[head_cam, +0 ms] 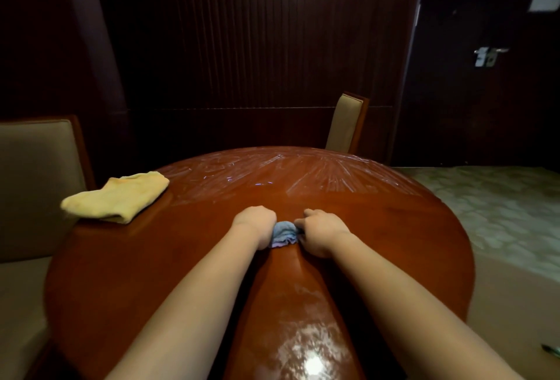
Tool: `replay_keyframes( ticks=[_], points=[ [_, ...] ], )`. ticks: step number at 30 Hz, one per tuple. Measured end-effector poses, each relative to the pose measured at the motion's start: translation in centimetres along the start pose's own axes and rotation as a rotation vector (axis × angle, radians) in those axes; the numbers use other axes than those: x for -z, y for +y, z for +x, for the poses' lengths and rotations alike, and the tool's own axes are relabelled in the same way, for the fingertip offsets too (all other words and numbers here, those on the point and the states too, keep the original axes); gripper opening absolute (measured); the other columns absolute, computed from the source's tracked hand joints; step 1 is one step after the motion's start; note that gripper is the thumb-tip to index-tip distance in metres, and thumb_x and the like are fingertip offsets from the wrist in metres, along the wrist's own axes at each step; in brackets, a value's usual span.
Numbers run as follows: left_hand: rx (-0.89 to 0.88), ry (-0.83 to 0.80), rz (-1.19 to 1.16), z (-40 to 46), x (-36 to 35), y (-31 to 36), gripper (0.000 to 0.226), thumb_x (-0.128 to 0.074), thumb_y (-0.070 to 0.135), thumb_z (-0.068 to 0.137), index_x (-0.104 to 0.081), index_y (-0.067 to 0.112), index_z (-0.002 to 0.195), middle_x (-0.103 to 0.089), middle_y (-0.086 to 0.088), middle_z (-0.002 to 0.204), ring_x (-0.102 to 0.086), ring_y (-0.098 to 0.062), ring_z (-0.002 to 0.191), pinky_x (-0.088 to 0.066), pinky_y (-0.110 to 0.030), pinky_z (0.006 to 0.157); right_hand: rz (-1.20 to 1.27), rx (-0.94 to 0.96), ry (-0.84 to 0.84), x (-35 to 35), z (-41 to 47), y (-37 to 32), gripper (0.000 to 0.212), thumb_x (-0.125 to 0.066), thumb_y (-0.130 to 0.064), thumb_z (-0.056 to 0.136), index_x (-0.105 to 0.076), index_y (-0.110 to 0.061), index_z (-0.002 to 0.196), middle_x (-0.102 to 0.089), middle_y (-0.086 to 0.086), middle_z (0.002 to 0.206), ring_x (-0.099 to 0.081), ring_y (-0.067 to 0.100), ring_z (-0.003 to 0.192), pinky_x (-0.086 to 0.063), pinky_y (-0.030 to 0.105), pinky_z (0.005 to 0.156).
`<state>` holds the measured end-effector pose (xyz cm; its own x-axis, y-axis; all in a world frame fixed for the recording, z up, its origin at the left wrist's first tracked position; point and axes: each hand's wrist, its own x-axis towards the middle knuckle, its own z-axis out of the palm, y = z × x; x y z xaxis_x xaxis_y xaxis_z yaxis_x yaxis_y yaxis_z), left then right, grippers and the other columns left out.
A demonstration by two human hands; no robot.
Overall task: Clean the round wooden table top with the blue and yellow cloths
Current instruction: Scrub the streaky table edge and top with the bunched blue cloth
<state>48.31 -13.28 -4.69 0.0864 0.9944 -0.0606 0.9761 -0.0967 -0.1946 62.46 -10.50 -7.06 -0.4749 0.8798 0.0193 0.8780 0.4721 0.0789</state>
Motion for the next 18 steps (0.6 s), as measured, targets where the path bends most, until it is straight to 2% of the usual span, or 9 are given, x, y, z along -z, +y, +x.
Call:
replay_keyframes(
  ticks=[7,11,15,18],
  points=[
    [-0.030,0.010,-0.019,-3.9,0.5,2.8,0.023,-0.056,0.008,0.086,-0.065,0.003,0.107,-0.064,-0.019,0.113,-0.062,-0.035,0.103,-0.050,-0.036,0.078,0.005,-0.004,0.019,-0.2,-5.4,0.4,0.032,-0.042,-0.032,0.097,-0.052,-0.022,0.125,-0.047,0.010,0.128,-0.047,0.030,0.120,-0.043,0.037,0.090],
    [-0.050,0.040,-0.012,-5.2,0.6,5.2,0.026,-0.056,0.009,0.086,-0.063,0.002,0.110,-0.063,-0.019,0.116,-0.061,-0.037,0.106,-0.050,-0.037,0.079,-0.008,-0.027,0.016,-0.1,-8.3,1.4,0.035,-0.042,-0.035,0.097,-0.050,-0.023,0.130,-0.043,0.011,0.138,-0.044,0.030,0.123,-0.042,0.038,0.093],
    [-0.086,0.042,-0.036,-5.1,1.2,7.7,0.025,-0.060,0.010,0.086,-0.064,0.002,0.110,-0.063,-0.019,0.115,-0.061,-0.036,0.105,-0.050,-0.037,0.078,-0.027,-0.067,0.026,-0.2,-10.3,3.5,0.036,-0.041,-0.036,0.097,-0.049,-0.025,0.131,-0.046,0.007,0.131,-0.044,0.027,0.121,-0.041,0.037,0.091],
    [-0.127,0.048,-0.042,-4.4,1.8,9.9,0.025,-0.061,0.012,0.086,-0.064,0.002,0.108,-0.064,-0.020,0.114,-0.062,-0.036,0.103,-0.050,-0.037,0.076,-0.021,-0.113,0.034,-0.6,-11.2,5.7,0.038,-0.041,-0.036,0.097,-0.046,-0.027,0.134,-0.045,0.005,0.135,-0.043,0.026,0.123,-0.041,0.038,0.093]
  ],
)
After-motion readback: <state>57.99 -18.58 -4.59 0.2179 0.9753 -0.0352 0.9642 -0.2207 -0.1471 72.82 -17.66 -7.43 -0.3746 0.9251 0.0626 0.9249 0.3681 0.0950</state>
